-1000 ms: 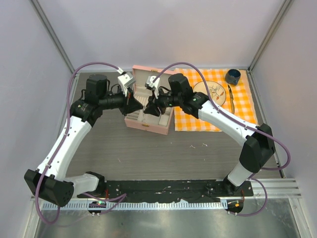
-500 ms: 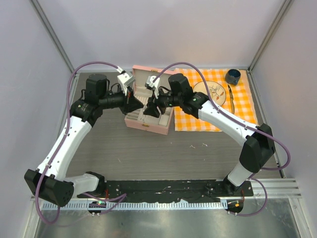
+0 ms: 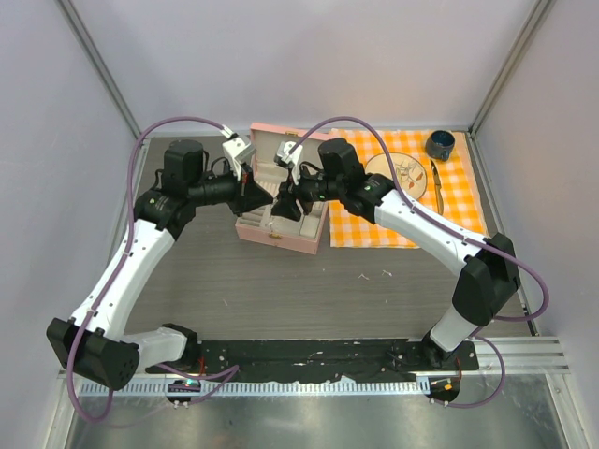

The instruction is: Organize the mixed jewelry

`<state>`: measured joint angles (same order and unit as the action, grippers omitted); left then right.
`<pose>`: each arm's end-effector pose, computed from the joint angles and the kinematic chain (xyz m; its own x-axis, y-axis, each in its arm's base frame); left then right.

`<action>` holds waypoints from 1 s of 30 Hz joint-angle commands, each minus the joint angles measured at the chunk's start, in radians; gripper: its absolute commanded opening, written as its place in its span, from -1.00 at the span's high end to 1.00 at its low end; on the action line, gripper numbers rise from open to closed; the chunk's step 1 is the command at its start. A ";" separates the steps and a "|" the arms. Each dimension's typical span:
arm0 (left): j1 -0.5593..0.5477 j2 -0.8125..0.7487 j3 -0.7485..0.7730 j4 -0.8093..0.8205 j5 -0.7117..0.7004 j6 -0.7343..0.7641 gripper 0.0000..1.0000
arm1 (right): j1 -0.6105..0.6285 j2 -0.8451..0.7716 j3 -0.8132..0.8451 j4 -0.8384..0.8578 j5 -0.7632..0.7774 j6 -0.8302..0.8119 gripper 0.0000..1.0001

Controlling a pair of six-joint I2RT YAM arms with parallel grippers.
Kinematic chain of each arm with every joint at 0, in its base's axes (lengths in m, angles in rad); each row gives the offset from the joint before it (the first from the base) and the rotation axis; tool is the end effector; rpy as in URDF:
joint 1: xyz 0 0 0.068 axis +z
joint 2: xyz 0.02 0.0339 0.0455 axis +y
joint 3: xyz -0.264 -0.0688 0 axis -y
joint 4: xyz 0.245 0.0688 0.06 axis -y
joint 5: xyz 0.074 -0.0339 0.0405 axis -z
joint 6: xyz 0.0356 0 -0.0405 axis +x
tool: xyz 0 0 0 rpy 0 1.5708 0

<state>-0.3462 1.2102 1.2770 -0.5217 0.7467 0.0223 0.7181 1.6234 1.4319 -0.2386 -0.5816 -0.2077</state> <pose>0.2338 -0.1100 0.3927 -0.3949 0.1598 -0.9047 0.8320 0.4799 -0.2783 0.2734 0.2648 0.3461 -0.1163 -0.3305 -0.9366 -0.9707 0.2377 0.0367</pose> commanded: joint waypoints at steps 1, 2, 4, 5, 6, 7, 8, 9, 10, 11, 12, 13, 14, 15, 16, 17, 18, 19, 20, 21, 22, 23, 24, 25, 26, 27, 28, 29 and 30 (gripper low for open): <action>-0.005 -0.020 -0.002 0.058 0.031 -0.018 1.00 | 0.004 -0.007 0.024 0.056 0.012 0.008 -0.04; -0.005 -0.020 -0.002 0.060 0.033 -0.016 1.00 | 0.003 -0.007 0.021 0.059 0.012 0.008 -0.04; -0.005 -0.023 -0.001 0.063 0.036 -0.044 1.00 | 0.004 -0.005 0.019 0.061 0.016 0.010 -0.04; -0.005 -0.023 0.001 0.066 0.036 -0.045 1.00 | 0.004 -0.004 0.016 0.062 0.019 0.010 -0.04; -0.005 -0.024 0.002 0.066 0.036 -0.050 1.00 | 0.003 -0.003 0.015 0.067 0.022 0.010 -0.03; -0.005 -0.023 0.002 0.069 0.037 -0.051 1.00 | 0.004 -0.003 0.015 0.067 0.022 0.010 -0.04; -0.005 -0.024 0.002 0.068 0.039 -0.051 1.00 | 0.004 -0.002 0.013 0.067 0.023 0.010 -0.03; -0.005 -0.024 0.002 0.069 0.039 -0.054 1.00 | 0.004 0.000 0.013 0.067 0.025 0.010 -0.02; -0.005 -0.024 0.001 0.069 0.040 -0.055 1.00 | 0.003 0.000 0.013 0.065 0.026 0.008 -0.01; -0.005 -0.024 0.001 0.069 0.040 -0.055 1.00 | 0.004 0.000 0.012 0.067 0.029 0.007 0.01; -0.005 -0.024 0.001 0.071 0.039 -0.055 1.00 | 0.004 0.001 0.010 0.067 0.032 0.002 0.03; -0.005 -0.028 -0.001 0.071 0.037 -0.056 1.00 | 0.004 0.000 0.009 0.065 0.038 0.001 0.04; -0.005 -0.028 -0.001 0.072 0.039 -0.058 1.00 | 0.004 0.000 0.006 0.067 0.040 -0.001 0.04; -0.005 -0.029 -0.001 0.074 0.040 -0.058 1.00 | 0.003 0.001 0.002 0.067 0.043 -0.002 0.05; -0.005 -0.029 -0.001 0.074 0.040 -0.061 1.00 | 0.004 0.000 -0.001 0.068 0.042 -0.002 0.05; -0.005 -0.028 -0.001 0.075 0.043 -0.062 1.00 | 0.004 0.000 -0.004 0.070 0.045 -0.004 0.05; -0.005 -0.028 -0.001 0.075 0.043 -0.062 1.00 | 0.004 0.001 -0.004 0.071 0.048 -0.004 0.06; -0.005 -0.028 -0.001 0.075 0.043 -0.062 1.00 | 0.004 0.001 -0.004 0.073 0.049 -0.005 0.07; -0.005 -0.029 -0.001 0.075 0.042 -0.062 1.00 | 0.004 0.003 -0.004 0.073 0.054 -0.006 0.10; -0.005 -0.031 -0.002 0.075 0.042 -0.062 1.00 | 0.004 0.003 -0.004 0.073 0.057 -0.007 0.14; -0.005 -0.032 -0.004 0.075 0.043 -0.062 1.00 | 0.004 0.004 -0.002 0.071 0.060 -0.007 0.16; -0.005 -0.032 -0.005 0.078 0.043 -0.062 1.00 | 0.004 0.004 -0.002 0.071 0.063 -0.007 0.20; -0.005 -0.032 -0.008 0.077 0.042 -0.062 1.00 | 0.004 0.006 -0.001 0.071 0.062 -0.007 0.22; -0.007 -0.034 -0.011 0.078 0.042 -0.062 1.00 | 0.003 0.004 -0.001 0.073 0.065 -0.009 0.25; -0.005 -0.034 -0.013 0.078 0.040 -0.059 1.00 | 0.004 0.004 -0.001 0.073 0.072 -0.012 0.28; -0.005 -0.035 -0.018 0.078 0.037 -0.056 1.00 | 0.004 0.004 0.001 0.070 0.075 -0.015 0.34; -0.005 -0.037 -0.019 0.077 0.031 -0.055 1.00 | 0.004 0.003 -0.001 0.065 0.081 -0.018 0.37; -0.005 -0.040 -0.021 0.072 0.028 -0.044 1.00 | 0.004 0.001 -0.001 0.064 0.085 -0.027 0.42; -0.005 -0.038 -0.025 0.071 0.025 -0.039 1.00 | 0.004 0.000 -0.001 0.058 0.095 -0.030 0.44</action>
<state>-0.3470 1.2011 1.2625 -0.4942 0.7631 -0.0235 0.7181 1.6333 1.4265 -0.2131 -0.5201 -0.2127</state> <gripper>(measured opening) 0.012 0.309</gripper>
